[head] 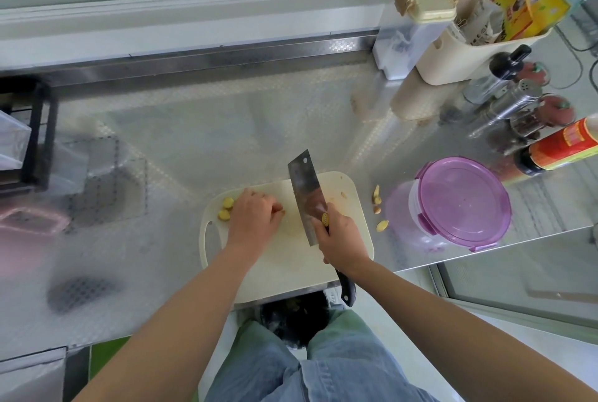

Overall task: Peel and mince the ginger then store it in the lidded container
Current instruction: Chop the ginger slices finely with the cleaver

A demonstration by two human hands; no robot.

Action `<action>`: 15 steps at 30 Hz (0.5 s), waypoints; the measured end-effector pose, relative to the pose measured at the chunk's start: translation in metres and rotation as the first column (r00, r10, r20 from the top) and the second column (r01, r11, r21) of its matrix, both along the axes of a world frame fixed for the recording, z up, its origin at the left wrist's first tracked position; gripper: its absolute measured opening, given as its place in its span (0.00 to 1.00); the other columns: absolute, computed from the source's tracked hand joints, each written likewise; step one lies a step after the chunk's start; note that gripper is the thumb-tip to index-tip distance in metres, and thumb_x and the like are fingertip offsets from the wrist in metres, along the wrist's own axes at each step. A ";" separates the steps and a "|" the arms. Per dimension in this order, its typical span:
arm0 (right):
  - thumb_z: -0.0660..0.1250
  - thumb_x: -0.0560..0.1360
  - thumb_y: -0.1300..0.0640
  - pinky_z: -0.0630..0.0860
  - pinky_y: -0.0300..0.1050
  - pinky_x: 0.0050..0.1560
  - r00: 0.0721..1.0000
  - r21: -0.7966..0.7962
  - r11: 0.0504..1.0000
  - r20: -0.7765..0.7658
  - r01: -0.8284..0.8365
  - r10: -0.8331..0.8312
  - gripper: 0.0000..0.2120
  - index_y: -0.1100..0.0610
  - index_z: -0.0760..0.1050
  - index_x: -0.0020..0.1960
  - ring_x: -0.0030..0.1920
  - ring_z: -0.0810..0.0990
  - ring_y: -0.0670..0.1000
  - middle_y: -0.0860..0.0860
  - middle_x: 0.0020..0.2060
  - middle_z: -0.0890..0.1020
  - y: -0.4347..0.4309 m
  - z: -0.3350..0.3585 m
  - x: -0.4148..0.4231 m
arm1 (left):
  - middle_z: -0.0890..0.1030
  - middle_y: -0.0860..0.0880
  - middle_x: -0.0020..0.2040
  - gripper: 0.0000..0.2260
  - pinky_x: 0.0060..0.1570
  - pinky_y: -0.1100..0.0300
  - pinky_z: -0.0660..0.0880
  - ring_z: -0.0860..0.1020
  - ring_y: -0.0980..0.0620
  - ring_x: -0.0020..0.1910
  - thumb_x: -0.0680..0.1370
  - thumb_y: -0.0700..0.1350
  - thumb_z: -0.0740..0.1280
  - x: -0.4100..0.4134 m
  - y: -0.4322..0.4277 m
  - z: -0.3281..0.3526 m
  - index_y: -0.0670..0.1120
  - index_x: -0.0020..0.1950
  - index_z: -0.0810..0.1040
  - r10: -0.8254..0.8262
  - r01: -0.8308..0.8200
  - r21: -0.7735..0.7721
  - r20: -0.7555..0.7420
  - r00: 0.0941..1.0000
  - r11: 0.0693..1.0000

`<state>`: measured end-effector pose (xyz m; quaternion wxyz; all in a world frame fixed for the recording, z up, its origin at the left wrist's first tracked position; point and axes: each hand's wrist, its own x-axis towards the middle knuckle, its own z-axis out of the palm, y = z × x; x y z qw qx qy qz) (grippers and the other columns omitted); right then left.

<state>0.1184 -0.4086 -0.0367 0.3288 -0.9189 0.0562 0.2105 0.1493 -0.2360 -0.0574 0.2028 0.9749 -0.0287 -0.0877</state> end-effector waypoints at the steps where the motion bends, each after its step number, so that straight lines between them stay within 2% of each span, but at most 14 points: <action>1: 0.55 0.81 0.53 0.78 0.55 0.34 1.000 -0.001 1.000 -0.002 0.000 0.000 0.08 0.59 0.67 0.53 0.33 0.79 0.60 0.58 0.36 0.78 0.000 0.001 0.000 | 0.82 0.50 0.42 0.04 0.41 0.60 0.67 0.75 0.50 0.46 0.75 0.47 0.71 -0.002 -0.005 0.003 0.47 0.45 0.82 0.052 -0.062 -0.144 -0.069 0.996 0.988; 3: 0.55 0.81 0.54 0.77 0.56 0.33 1.000 -0.016 1.000 0.005 -0.008 0.008 0.08 0.59 0.67 0.51 0.33 0.79 0.60 0.58 0.35 0.78 -0.002 0.002 -0.001 | 0.81 0.52 0.40 0.04 0.36 0.63 0.67 0.78 0.52 0.42 0.73 0.47 0.72 -0.006 -0.015 0.007 0.48 0.44 0.82 0.148 -0.221 -0.288 -0.255 0.955 0.932; 6: 0.55 0.81 0.54 0.77 0.56 0.32 0.999 -0.045 0.999 0.021 -0.030 0.031 0.08 0.59 0.67 0.50 0.32 0.78 0.60 0.58 0.35 0.77 -0.005 0.002 -0.005 | 0.81 0.55 0.40 0.04 0.40 0.61 0.72 0.79 0.53 0.42 0.72 0.48 0.74 -0.017 -0.025 0.004 0.53 0.40 0.80 0.290 -0.438 -0.231 -0.481 0.827 0.869; 8: 0.55 0.81 0.54 0.76 0.55 0.31 0.998 -0.077 0.995 0.025 -0.059 0.061 0.08 0.59 0.67 0.52 0.31 0.78 0.59 0.57 0.35 0.77 -0.007 0.002 -0.008 | 0.82 0.55 0.41 0.05 0.41 0.60 0.74 0.80 0.52 0.43 0.71 0.48 0.75 -0.026 -0.028 0.000 0.54 0.38 0.80 0.382 -0.541 -0.203 -0.513 0.769 0.816; 12: 0.55 0.81 0.54 0.70 0.47 0.33 0.990 -0.151 0.979 0.013 -0.139 0.142 0.16 0.59 0.65 0.67 0.35 0.75 0.58 0.56 0.37 0.77 -0.009 -0.001 -0.017 | 0.80 0.55 0.40 0.03 0.40 0.61 0.70 0.78 0.52 0.42 0.72 0.49 0.74 -0.042 -0.035 0.001 0.53 0.41 0.81 0.516 -0.640 -0.151 -0.468 0.717 0.753; 15: 0.54 0.81 0.53 0.68 0.47 0.36 0.979 -0.181 0.963 -0.008 -0.200 0.202 0.17 0.59 0.64 0.68 0.37 0.73 0.57 0.55 0.37 0.74 -0.008 -0.004 -0.023 | 0.80 0.54 0.39 0.04 0.40 0.61 0.69 0.78 0.51 0.42 0.72 0.49 0.74 -0.046 -0.036 0.003 0.53 0.40 0.80 0.557 -0.687 -0.165 -0.468 0.687 0.708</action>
